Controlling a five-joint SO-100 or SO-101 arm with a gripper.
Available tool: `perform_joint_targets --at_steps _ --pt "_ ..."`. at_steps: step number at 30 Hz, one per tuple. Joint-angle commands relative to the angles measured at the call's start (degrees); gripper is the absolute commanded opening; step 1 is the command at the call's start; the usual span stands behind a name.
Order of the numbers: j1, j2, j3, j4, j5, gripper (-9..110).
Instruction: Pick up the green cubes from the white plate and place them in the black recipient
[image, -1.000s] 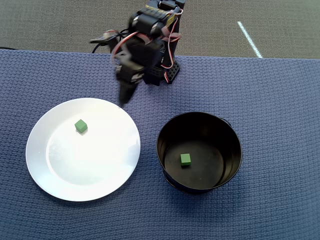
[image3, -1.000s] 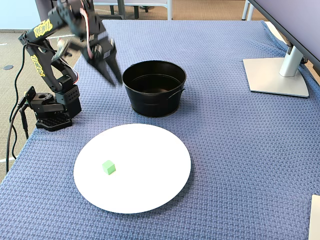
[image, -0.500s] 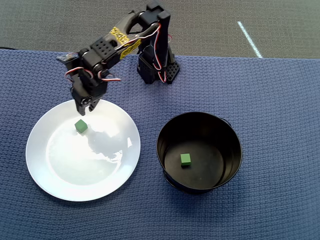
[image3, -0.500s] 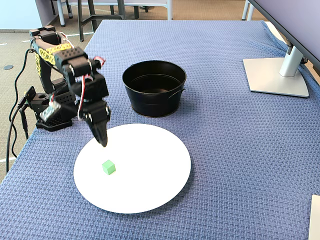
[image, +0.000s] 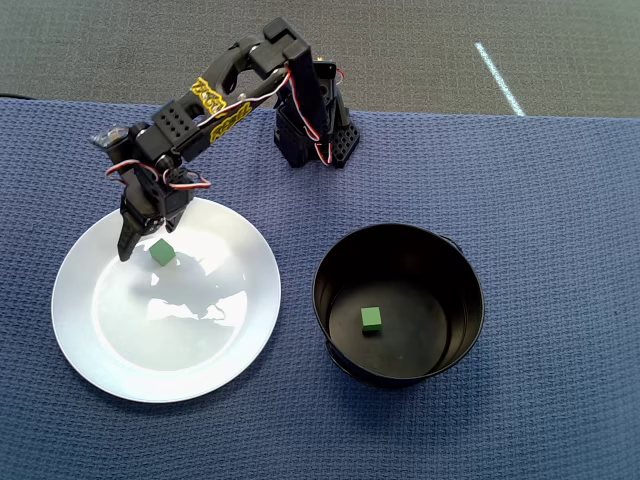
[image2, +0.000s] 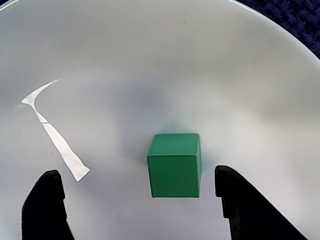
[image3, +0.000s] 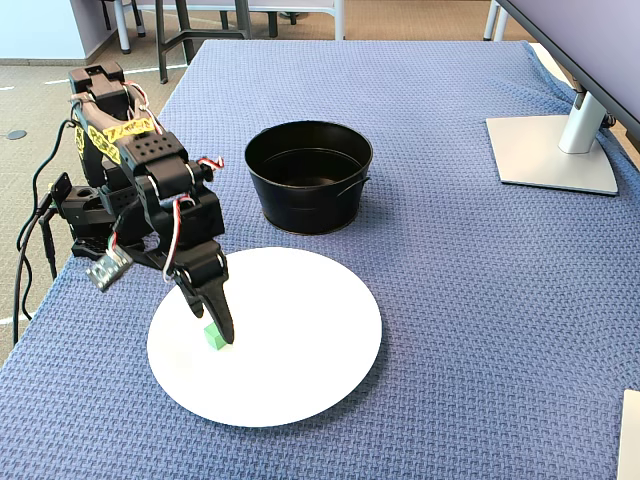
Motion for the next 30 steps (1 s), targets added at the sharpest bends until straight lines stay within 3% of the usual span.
perform_joint_targets --at_steps 1,30 --pt "0.3 -2.4 -4.9 -0.4 -1.4 35" --pt "-4.9 -5.6 -4.8 -1.6 -9.0 25"
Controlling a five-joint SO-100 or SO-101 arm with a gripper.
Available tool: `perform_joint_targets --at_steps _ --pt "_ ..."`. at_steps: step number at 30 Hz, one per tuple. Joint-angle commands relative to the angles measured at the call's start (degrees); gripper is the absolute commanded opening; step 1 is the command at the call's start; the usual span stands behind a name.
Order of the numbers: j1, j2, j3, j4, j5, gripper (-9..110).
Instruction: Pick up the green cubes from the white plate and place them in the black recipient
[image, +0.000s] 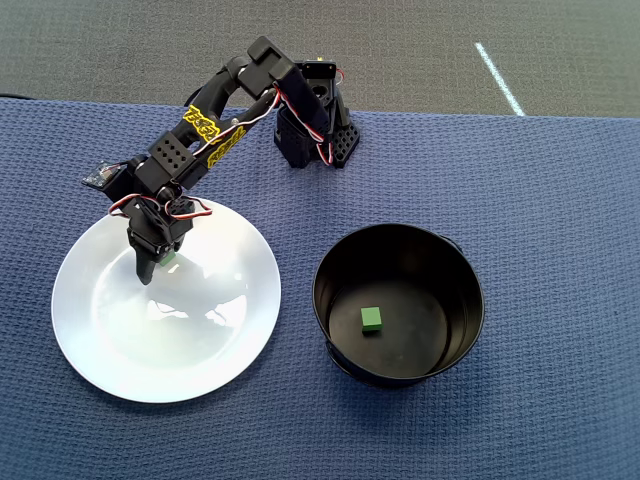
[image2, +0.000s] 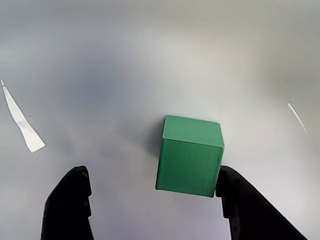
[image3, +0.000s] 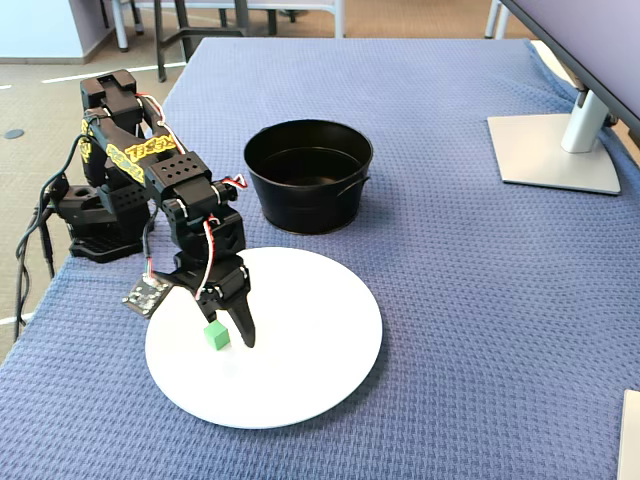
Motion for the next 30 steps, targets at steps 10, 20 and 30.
perform_joint_targets --at_steps 10,20,30 --pt "1.4 1.4 -2.4 0.0 1.8 24" --pt "1.9 1.1 -2.7 -0.1 2.3 0" --pt "2.2 10.5 2.6 -0.1 3.3 0"
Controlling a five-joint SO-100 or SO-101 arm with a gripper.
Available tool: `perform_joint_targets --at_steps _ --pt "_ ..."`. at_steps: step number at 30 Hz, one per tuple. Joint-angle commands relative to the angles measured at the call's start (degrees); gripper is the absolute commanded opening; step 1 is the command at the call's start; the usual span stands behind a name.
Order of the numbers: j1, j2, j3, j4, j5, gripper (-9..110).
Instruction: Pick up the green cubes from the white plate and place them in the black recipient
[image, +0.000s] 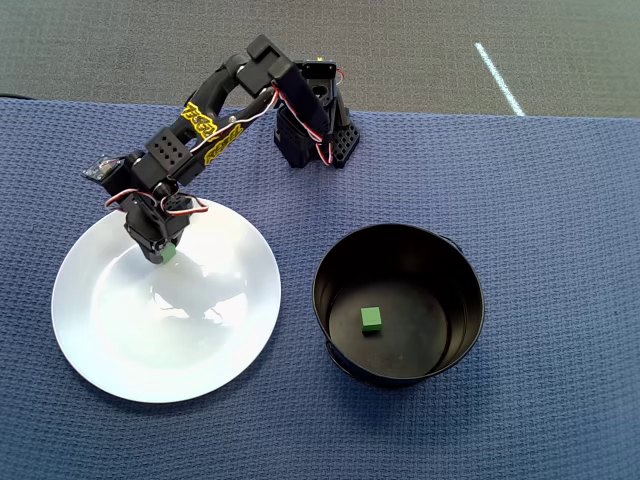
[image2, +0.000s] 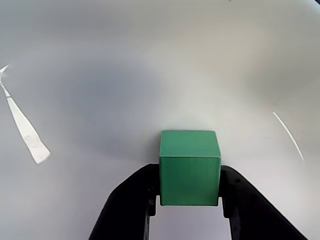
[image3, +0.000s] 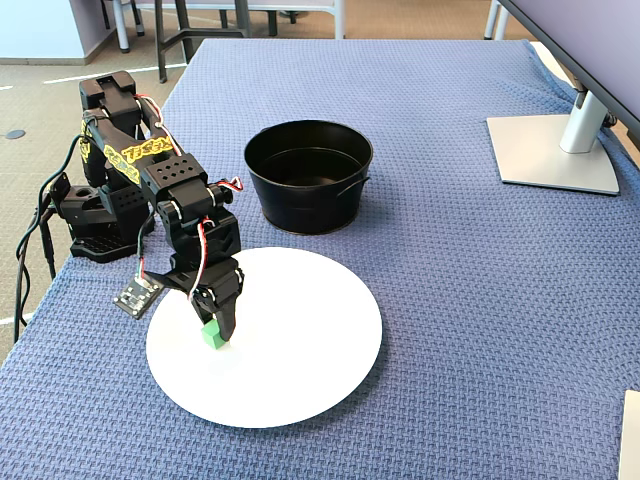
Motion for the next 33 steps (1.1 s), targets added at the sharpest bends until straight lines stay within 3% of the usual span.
perform_joint_targets --at_steps 1,7,14,22,33 --pt "0.8 13.3 3.5 -0.1 2.2 0" --pt "-3.9 39.6 10.0 7.8 6.9 0" --pt "-28.8 56.5 7.6 18.5 17.8 0" --pt "-53.5 49.5 8.9 7.9 24.0 0" --pt "-63.9 40.5 14.3 -2.2 25.4 4"
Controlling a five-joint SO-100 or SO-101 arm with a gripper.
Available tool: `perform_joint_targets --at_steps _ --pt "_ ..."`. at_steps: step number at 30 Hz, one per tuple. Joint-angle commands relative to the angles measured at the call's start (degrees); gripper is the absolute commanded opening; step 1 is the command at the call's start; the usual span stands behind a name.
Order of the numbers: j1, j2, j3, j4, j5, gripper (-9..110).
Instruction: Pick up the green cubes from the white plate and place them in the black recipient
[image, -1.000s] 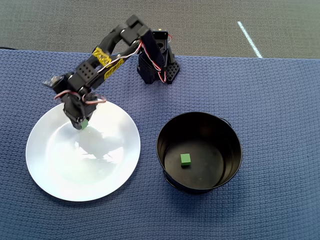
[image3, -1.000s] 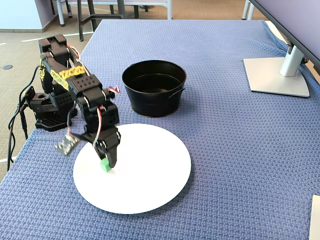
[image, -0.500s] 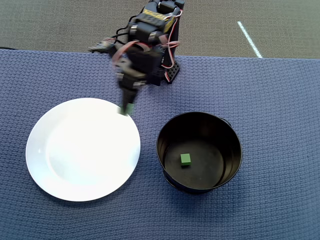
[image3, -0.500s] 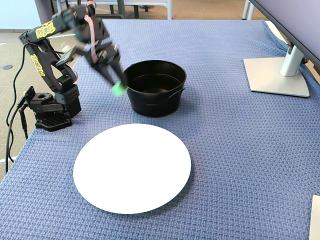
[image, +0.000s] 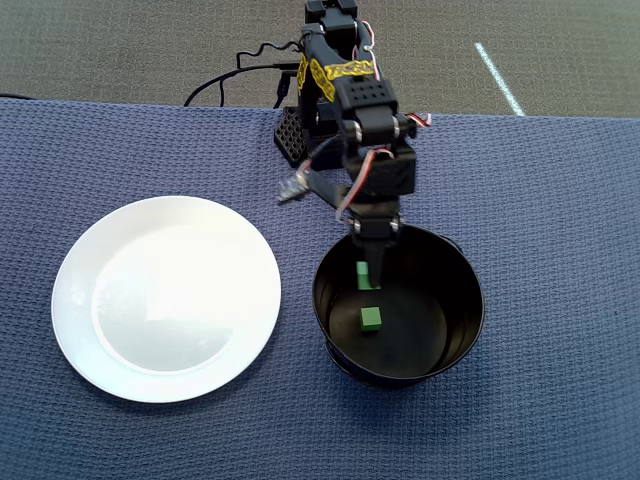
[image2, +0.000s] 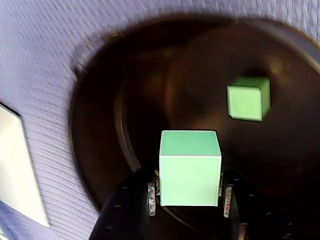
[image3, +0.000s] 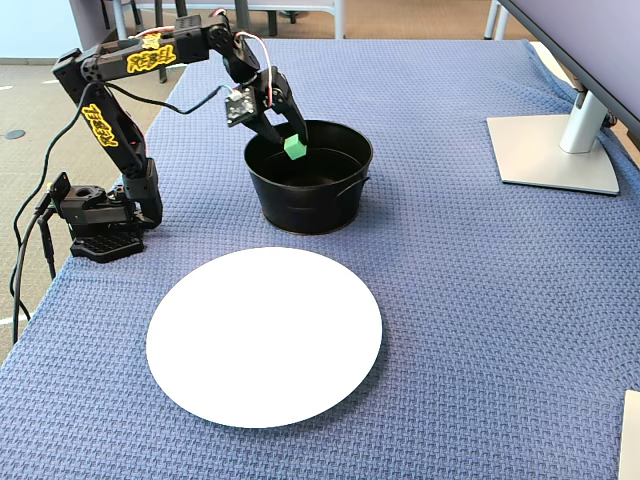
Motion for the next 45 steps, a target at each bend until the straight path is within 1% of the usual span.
perform_joint_targets --at_steps 1,2,3,5,9,13,15,17,22,26,29,31,36,45 --pt "-2.1 0.2 -0.1 -2.1 -1.1 18" --pt "-2.5 0.4 -0.3 -1.4 -2.5 31" --pt "-2.6 1.0 -0.4 -0.7 -3.1 35" --pt "-2.1 2.5 -1.0 0.4 -3.4 38" --pt "-0.6 5.3 -3.3 3.9 -4.7 39" --pt "2.1 13.0 -0.8 6.4 -7.1 36" --pt "4.5 20.5 2.9 7.6 -9.1 30" --pt "7.4 28.7 6.7 9.5 -9.8 12" --pt "12.7 48.0 14.8 18.1 -12.2 0" --pt "13.8 58.6 19.6 24.1 -12.4 0" --pt "16.9 62.7 23.7 23.4 -12.9 0" --pt "17.1 65.1 27.0 22.9 -13.4 0" --pt "20.2 67.2 28.4 22.8 -13.9 0" --pt "19.3 68.1 32.2 22.0 -13.0 0"
